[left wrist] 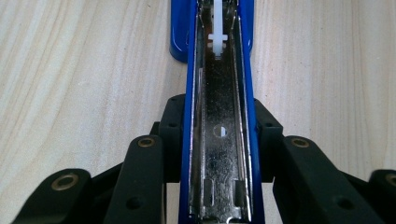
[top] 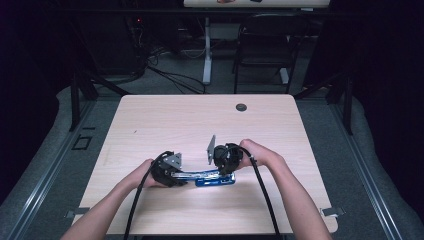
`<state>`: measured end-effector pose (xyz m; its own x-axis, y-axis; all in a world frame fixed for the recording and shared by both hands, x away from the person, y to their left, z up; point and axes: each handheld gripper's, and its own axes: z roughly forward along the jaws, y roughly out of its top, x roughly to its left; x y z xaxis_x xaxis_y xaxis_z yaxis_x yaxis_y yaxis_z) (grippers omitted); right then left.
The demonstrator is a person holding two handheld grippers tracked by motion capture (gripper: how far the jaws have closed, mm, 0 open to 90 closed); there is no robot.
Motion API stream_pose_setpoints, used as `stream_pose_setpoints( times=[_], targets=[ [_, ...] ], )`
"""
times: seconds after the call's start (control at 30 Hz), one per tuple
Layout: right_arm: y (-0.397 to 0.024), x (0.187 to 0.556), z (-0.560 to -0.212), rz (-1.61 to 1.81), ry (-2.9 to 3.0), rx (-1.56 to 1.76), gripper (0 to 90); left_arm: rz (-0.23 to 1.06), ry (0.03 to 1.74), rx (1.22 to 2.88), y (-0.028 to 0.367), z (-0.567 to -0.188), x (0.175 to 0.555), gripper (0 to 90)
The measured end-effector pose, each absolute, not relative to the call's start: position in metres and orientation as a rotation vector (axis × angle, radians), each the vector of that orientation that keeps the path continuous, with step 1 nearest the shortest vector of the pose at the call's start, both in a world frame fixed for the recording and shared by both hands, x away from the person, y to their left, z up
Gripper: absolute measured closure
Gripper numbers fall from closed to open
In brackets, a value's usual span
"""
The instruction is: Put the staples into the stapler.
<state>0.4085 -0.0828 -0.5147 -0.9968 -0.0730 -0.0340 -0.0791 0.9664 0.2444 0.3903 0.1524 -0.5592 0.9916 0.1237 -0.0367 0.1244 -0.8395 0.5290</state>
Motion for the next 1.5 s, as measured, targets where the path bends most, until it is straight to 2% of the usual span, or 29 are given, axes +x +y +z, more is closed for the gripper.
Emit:
stream_pose_setpoints(
  times=[0.3, 0.4, 0.8, 1.5],
  targets=[
    [-0.091, 0.410, -0.509, 0.443, 3.079, -0.016, 68.1, -0.002, 0.178, 2.577, 0.152, -0.559, 0.390, 65.6],
    [-0.093, 0.411, -0.508, 0.477, 3.069, 0.048, 68.1, 0.002, 0.177, 2.575, 0.152, -0.560, 0.390, 65.6],
    [-0.095, 0.411, -0.514, 0.481, 3.078, 0.150, 80.9, -0.011, 0.172, 2.586, 0.152, -0.559, 0.390, 65.6],
    [-0.085, 0.401, -0.520, 0.639, 2.956, 0.362, 76.7, 0.002, 0.174, 2.585, 0.151, -0.560, 0.390, 65.6]
  ],
)
